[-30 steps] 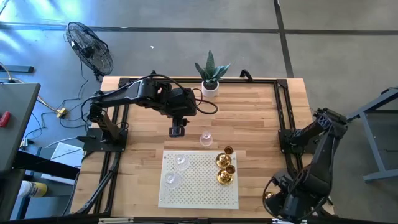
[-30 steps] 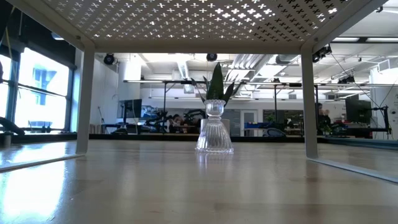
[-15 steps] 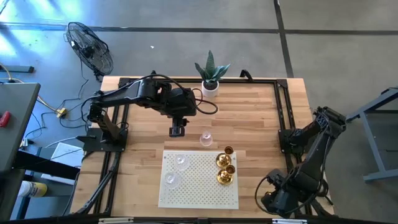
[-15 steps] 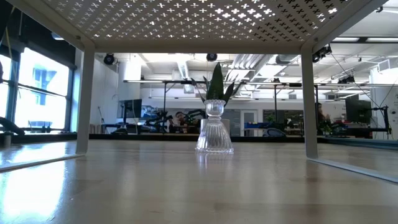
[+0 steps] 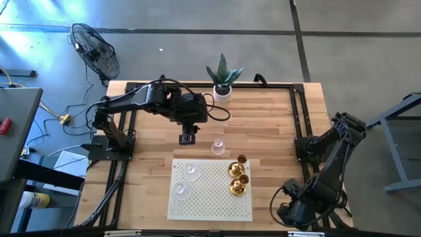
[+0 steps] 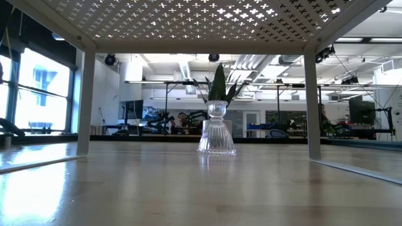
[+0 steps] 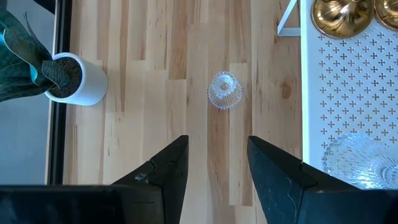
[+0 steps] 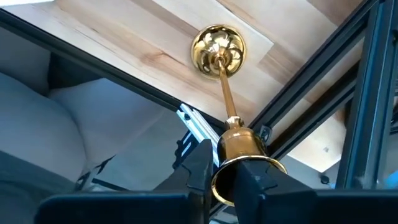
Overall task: Pick & Place candle stick holders
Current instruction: Put the candle holder on the shelf
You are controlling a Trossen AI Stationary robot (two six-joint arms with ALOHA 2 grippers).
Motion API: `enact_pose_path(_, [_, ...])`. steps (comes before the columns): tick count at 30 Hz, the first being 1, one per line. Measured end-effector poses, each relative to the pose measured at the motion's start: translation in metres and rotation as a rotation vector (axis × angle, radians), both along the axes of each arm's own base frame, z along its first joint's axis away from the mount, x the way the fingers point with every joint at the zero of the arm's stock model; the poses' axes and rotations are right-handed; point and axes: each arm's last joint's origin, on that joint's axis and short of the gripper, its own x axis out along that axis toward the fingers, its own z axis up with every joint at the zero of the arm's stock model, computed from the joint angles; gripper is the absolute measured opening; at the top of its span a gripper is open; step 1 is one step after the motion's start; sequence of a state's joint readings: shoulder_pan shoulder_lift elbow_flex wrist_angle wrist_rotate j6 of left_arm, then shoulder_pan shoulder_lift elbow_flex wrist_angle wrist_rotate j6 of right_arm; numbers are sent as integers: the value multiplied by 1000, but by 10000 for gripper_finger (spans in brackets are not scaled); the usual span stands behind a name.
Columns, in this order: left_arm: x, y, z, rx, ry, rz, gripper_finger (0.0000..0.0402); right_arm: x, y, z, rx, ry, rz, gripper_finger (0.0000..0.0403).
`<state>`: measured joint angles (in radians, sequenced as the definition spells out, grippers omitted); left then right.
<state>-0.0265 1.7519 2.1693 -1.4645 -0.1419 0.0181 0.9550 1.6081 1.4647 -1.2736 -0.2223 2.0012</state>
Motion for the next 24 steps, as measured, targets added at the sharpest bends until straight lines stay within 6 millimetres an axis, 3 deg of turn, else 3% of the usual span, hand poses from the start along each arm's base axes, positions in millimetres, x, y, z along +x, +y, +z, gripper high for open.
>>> enact_pose_path(3, [0,0,0,0,0,0,159,-1,-1,0,-2,6,18,15])
enact_pose_path(24, [0,0,0,0,0,0,159,-1,-2,5,-24,15,14,12])
